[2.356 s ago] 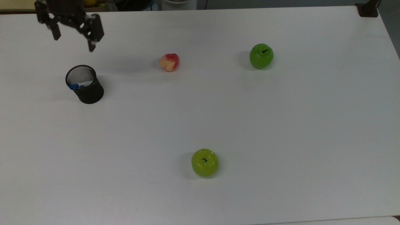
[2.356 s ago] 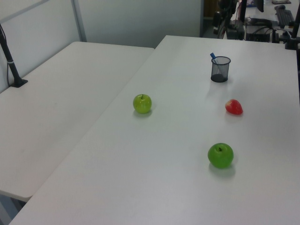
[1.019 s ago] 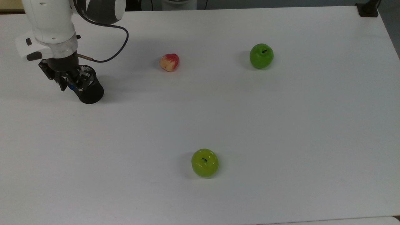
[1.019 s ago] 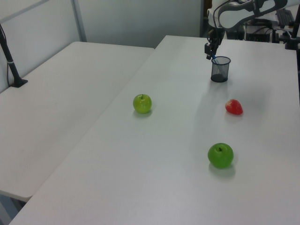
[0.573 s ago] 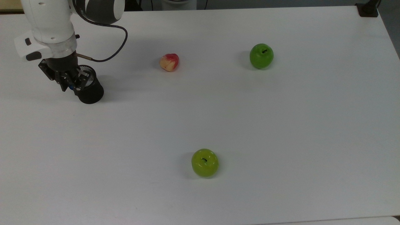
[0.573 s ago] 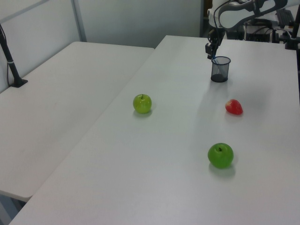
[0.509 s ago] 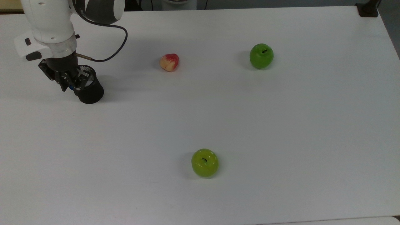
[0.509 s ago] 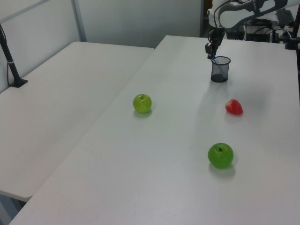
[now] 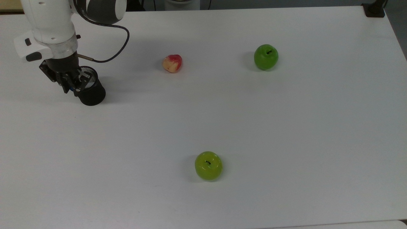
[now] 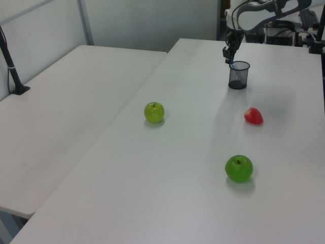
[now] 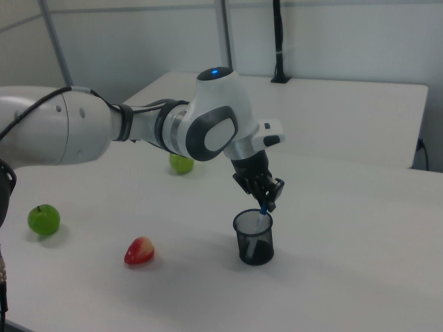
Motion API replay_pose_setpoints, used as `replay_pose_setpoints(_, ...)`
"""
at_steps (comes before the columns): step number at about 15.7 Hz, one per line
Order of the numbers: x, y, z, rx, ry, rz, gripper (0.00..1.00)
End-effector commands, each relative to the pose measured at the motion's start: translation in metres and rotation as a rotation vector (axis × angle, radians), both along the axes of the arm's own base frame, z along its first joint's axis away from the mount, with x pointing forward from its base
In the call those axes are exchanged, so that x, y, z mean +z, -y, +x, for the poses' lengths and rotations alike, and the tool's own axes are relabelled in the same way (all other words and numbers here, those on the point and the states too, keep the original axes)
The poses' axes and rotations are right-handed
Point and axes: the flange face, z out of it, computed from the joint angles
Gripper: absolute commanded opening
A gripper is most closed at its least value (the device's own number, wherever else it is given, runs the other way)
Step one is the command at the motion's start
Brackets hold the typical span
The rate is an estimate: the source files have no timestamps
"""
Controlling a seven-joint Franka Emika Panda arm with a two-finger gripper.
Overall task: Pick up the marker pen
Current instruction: 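Lower the gripper into the cup and close on the marker, then lift the marker straight up out of the pen cup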
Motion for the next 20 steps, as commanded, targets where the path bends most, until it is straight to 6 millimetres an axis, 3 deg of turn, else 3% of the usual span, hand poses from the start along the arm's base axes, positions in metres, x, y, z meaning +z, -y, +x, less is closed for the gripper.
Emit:
replay_pose_setpoints(1,0.008,-0.001,-0.01,0.018,-0.017,-0.006,0.12)
replay_pose_setpoints(4,0.011,-0.001,-0.011,0.018,-0.013,-0.007,0.0)
replay_pose_setpoints(10,0.019,0.0,-0.011,0.012,0.0,-0.009,0.0)
replay_pose_setpoints(17,0.087,0.001,-0.022,-0.018,0.094,0.013,0.0)
replay_pose_setpoints(20,0.131,-0.003,-0.028,-0.033,0.176,0.044,0.0)
